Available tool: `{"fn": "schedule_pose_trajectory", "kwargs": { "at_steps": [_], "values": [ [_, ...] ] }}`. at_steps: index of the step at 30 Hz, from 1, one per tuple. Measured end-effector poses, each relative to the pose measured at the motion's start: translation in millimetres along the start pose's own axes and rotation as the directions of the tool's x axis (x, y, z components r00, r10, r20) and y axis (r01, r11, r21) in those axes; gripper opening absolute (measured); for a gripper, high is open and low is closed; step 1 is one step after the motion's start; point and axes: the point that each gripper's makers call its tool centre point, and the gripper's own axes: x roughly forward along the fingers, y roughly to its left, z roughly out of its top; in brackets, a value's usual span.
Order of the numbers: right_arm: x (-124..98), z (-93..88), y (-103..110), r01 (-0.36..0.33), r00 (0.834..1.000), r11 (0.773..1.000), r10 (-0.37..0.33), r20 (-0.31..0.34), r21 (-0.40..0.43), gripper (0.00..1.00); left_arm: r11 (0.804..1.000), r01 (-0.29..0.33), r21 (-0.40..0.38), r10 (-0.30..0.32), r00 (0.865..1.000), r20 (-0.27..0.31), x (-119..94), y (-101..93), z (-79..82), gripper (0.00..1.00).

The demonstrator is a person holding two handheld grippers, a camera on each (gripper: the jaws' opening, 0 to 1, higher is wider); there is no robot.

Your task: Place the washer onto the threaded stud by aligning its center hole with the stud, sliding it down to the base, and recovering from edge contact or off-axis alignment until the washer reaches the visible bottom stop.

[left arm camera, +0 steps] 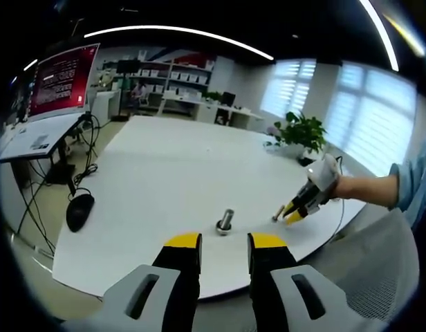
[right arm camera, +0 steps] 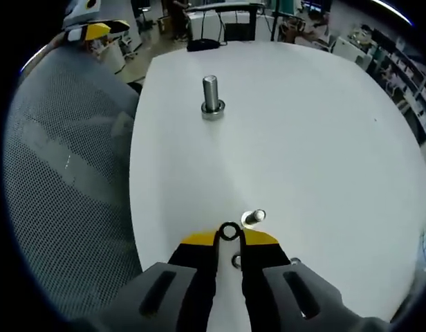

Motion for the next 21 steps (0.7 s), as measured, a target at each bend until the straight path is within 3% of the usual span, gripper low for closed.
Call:
{"fn": "schedule_pose_trajectory", "kwargs": {
  "at_steps": [11, 21],
  "values": [
    [-27, 12.8, -13, 0.046, 0.998, 0.999, -0.045, 0.032, -0.026, 0.14, 1.0, -0.003, 0.0, 0.003, 1.0, 0.003, 0, 0.7, 0.8, 0.24],
    [-24, 23.7, -17, 0.057, 0.998, 0.996, -0.056, 0.022, -0.075, 0.14, 1.0, -0.009, 0.001, 0.009, 1.0, 0.005, -1, 1.8, 1.1, 0.24]
  ]
}}
